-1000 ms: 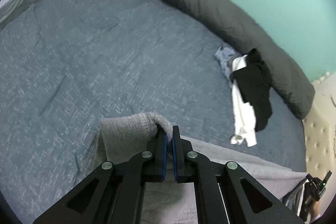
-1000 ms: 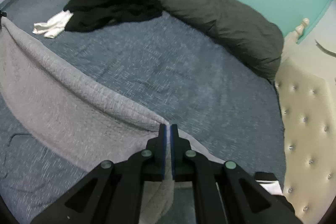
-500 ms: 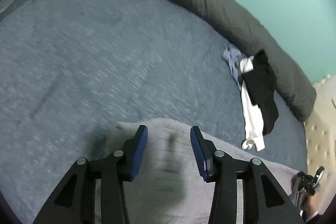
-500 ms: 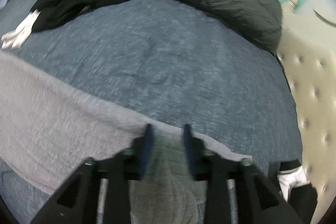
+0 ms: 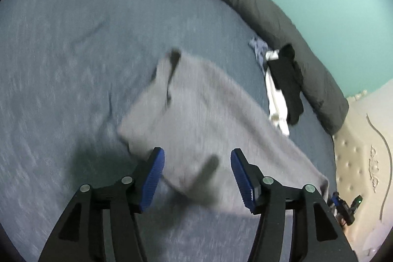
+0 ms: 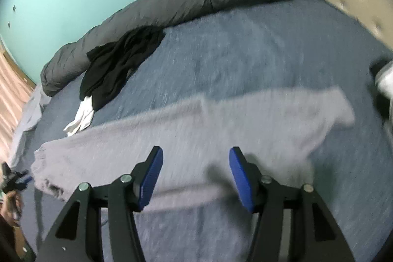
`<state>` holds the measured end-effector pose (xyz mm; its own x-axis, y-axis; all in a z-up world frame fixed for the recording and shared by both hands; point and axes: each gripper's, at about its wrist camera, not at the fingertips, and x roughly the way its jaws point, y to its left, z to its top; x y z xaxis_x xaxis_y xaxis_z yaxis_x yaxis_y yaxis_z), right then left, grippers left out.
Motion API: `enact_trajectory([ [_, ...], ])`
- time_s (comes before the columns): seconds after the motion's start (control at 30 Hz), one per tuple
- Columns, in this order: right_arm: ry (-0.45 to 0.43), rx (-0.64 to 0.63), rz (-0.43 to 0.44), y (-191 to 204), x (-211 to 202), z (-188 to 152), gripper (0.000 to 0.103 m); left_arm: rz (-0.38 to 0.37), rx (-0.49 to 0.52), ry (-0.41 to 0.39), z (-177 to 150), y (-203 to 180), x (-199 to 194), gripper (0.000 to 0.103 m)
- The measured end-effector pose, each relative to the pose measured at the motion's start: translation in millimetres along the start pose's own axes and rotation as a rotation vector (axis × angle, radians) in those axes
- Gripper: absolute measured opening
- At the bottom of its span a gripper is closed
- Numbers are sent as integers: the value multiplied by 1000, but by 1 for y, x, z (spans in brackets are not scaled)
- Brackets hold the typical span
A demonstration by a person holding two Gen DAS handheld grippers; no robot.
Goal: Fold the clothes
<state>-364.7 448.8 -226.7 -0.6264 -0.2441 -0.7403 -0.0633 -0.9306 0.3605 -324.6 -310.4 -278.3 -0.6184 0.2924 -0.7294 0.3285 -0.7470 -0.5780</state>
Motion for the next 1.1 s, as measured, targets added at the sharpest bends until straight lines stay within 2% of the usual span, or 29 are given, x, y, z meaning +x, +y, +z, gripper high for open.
enact_trajectory([
  [0.1, 37, 89, 53, -4, 5, -24, 58, -11, -23, 21, -19, 3, 10, 60],
  [0.2, 55, 167, 96, -8, 15, -38, 65, -40, -62, 23, -30, 5, 19, 60],
  [0.3, 88, 232, 125, -9, 32, -46, 66, -66, -90, 10, -36, 5, 26, 61],
  [0.37, 101, 263, 131, -9, 43, -47, 70, -81, -105, -5, -35, 5, 28, 64],
  [0.43, 113, 278, 137, -9, 54, -47, 70, -88, -114, -27, -34, 3, 30, 74],
  [0.7, 79, 326, 97, -5, 78, -39, 71, -92, -145, -96, -36, 3, 29, 74],
  [0.83, 60, 336, 78, -4, 83, -35, 71, -100, -152, -89, -38, 5, 36, 74],
  [0.9, 47, 318, 56, -1, 85, -33, 70, -108, -163, -112, -35, 6, 39, 74],
  [0.97, 30, 301, 39, 2, 86, -31, 65, -115, -176, -128, -33, 7, 41, 74],
  [1.0, 21, 292, 31, 3, 86, -30, 56, -117, -177, -133, -31, 6, 43, 74],
  [1.07, 3, 275, 16, 6, 87, -29, 45, -97, -162, -133, -29, 3, 46, 66],
  [1.1, -5, 276, 14, 5, 88, -28, 37, -89, -162, -136, -27, 2, 47, 56],
])
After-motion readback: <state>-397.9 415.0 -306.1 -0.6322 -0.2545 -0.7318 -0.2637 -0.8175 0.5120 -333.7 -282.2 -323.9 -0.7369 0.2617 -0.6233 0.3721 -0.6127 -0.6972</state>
